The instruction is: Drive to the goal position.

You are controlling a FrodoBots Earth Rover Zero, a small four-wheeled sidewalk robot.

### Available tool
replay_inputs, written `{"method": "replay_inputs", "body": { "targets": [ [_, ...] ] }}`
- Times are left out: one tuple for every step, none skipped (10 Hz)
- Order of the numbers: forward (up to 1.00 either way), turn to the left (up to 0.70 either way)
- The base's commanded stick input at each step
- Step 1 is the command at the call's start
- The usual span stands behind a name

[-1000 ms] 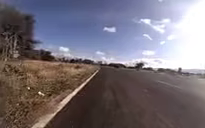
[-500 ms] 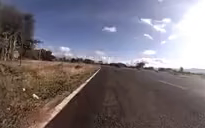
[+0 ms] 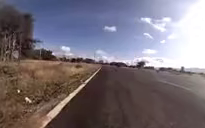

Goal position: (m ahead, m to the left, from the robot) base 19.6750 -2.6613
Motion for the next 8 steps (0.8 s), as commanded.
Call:
{"method": "replay_inputs", "body": {
  "targets": [
    [0.45, -0.27],
    [0.45, -0.27],
    [0.45, -0.27],
    [0.45, -0.27],
    [0.45, -0.22],
    [0.45, -0.08],
    [0.45, 0.00],
    [0.45, 0.00]
  ]
}}
